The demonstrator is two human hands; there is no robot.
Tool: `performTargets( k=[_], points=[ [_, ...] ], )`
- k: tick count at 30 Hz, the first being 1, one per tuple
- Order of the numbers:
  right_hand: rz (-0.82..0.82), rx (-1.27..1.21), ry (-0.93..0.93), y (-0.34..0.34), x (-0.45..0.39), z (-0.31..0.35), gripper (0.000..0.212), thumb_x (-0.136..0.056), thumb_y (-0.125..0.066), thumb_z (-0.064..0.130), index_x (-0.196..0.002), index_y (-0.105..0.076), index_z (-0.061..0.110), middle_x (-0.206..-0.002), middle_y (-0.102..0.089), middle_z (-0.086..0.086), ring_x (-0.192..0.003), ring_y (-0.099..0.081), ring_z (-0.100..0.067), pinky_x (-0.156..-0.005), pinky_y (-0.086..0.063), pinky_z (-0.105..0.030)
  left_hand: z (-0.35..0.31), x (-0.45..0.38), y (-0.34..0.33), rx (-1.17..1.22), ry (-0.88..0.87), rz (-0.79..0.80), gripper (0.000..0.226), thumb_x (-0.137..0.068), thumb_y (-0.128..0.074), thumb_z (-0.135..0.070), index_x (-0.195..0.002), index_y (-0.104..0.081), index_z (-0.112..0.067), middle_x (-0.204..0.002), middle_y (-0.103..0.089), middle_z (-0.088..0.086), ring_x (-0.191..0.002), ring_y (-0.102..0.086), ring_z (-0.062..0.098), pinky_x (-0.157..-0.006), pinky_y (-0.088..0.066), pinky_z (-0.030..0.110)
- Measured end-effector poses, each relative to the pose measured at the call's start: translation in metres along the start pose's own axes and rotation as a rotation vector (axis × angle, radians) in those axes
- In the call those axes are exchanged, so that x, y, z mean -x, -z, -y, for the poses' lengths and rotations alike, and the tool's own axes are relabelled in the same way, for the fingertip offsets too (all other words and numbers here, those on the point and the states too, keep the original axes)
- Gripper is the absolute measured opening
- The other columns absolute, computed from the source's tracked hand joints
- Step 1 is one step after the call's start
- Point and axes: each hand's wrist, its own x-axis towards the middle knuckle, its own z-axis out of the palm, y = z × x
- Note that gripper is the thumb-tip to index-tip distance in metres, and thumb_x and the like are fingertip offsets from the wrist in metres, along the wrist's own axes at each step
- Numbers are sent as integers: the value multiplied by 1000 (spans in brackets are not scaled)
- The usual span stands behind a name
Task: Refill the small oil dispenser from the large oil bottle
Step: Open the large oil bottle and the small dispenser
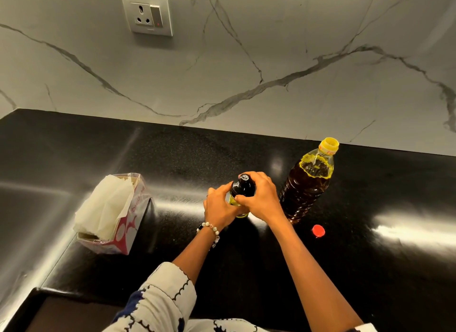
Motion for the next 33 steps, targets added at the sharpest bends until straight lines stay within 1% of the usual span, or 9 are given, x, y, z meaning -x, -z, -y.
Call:
performTargets(
  k=[3,6,10,14,18,22,26,29,33],
  points=[
    [122,-35,-1,6,-3,-2,75,-69,-80,11,-134,-47,26,-130,-51,0,-125,-44,-20,-106,-40,-41,-3,1,2,-14,10,12,61,-63,-84,-36,-120,-61,-35,-96,-55,-18,-94,-41,12,-81,-41,34],
    [88,-35,14,2,0,-1,89,-66,-85,22,-141,-36,29,-139,-39,0,-128,-34,-17,-106,-35,-37,-3,1,3,-44,1,22,58,-62,-84,-36,-116,-62,-37,-90,-55,-18,-92,-41,12,-75,-39,32],
    [-95,7,56,-7,1,1,70,-64,-86,28,-123,-49,20,-120,-50,-1,-112,-43,-17,-93,-41,-30,-2,0,2,-22,3,17,51,-61,-82,-34,-108,-64,-38,-94,-67,-12,-93,-48,19,-78,-46,38],
    [-87,45,90,-8,0,1,59,-64,-80,19,-116,-53,16,-110,-53,1,-107,-47,-18,-83,-38,-23,-3,1,1,-9,22,7,52,-63,-82,-30,-112,-64,-36,-83,-56,-21,-95,-45,14,-84,-46,42],
    [6,-25,53,-5,-1,3,67,-65,-77,10,-124,-48,18,-111,-48,6,-109,-45,-14,-83,-35,-20,-5,1,2,-40,11,8,48,-64,-81,-27,-109,-65,-33,-78,-50,-23,-95,-45,16,-85,-44,43],
    [79,-54,78,-5,0,-1,80,-67,-79,14,-136,-39,24,-129,-45,0,-121,-40,-16,-96,-37,-26,-4,0,2,-51,10,16,49,-65,-82,-28,-111,-64,-33,-78,-48,-23,-94,-43,15,-84,-43,42],
    [-48,-32,42,-11,4,-3,81,-66,-85,29,-134,-42,23,-123,-40,0,-115,-34,-13,-96,-36,-25,-4,0,2,-39,3,30,45,-65,-81,-30,-105,-63,-38,-75,-51,-23,-94,-45,18,-81,-44,40],
    [-121,-64,48,-13,7,-4,79,-68,-83,25,-134,-41,19,-117,-44,2,-111,-39,-10,-92,-35,-21,-2,0,1,-9,14,15,45,-64,-80,-27,-103,-63,-41,-80,-56,-21,-94,-44,17,-84,-45,42],
    [-74,-93,59,-12,8,-5,89,-72,-78,16,-145,-29,17,-119,-43,4,-116,-43,-13,-98,-38,-24,-2,0,1,-5,9,1,50,-67,-78,-22,-113,-65,-37,-85,-54,-22,-94,-44,16,-86,-45,44]
  ],
)
